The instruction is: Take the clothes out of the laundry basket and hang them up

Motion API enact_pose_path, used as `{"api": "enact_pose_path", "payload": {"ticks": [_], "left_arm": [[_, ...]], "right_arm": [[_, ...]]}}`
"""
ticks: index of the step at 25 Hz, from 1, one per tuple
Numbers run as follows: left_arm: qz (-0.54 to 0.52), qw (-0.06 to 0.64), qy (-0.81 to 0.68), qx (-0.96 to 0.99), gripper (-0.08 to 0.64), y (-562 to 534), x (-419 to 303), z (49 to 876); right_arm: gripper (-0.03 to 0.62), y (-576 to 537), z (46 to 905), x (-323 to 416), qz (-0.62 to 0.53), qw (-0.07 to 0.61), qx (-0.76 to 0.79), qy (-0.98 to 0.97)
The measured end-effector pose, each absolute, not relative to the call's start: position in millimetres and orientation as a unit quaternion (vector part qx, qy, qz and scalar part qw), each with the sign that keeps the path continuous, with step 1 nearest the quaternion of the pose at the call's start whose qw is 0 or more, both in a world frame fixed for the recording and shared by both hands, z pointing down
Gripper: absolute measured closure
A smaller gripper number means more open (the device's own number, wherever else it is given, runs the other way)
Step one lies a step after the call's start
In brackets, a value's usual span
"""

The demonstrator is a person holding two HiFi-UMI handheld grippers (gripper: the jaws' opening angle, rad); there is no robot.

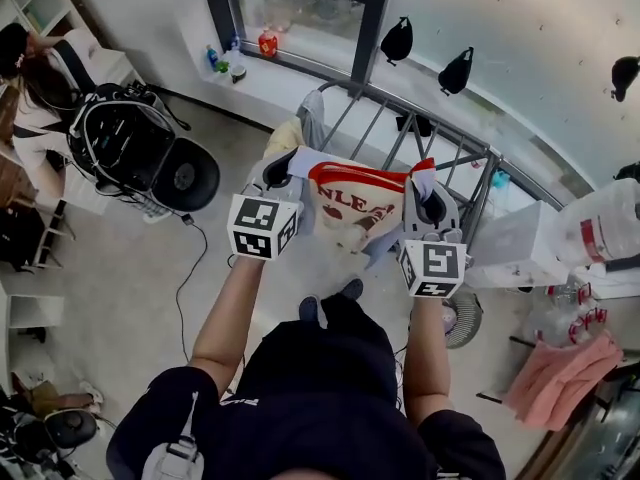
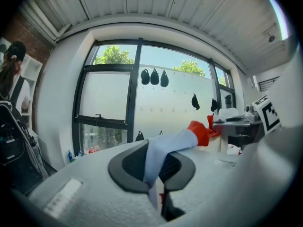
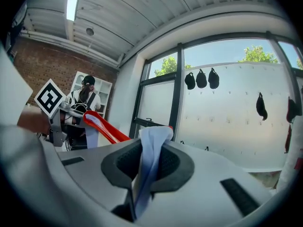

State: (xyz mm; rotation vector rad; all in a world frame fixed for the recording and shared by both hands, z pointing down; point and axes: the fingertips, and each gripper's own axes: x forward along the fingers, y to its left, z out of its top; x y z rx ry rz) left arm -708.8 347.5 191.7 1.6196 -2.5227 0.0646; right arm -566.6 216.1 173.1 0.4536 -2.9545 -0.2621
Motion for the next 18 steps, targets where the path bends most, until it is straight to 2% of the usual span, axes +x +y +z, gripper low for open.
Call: {"api": "enact_pose_path", "payload": {"ticks": [8, 18], "left_arm": [[0.015, 0.076, -0.841, 0.535, 0.537, 273, -782, 184], [0.037, 0.134, -0.832, 0.536, 0.537, 170, -861, 220]], "right_arm": [[0.548, 146, 174, -636, -0.094, 0.084, 0.155, -0.980], [0.548, 53, 201, -704, -0.059, 0.120, 0.159, -0.978]]}}
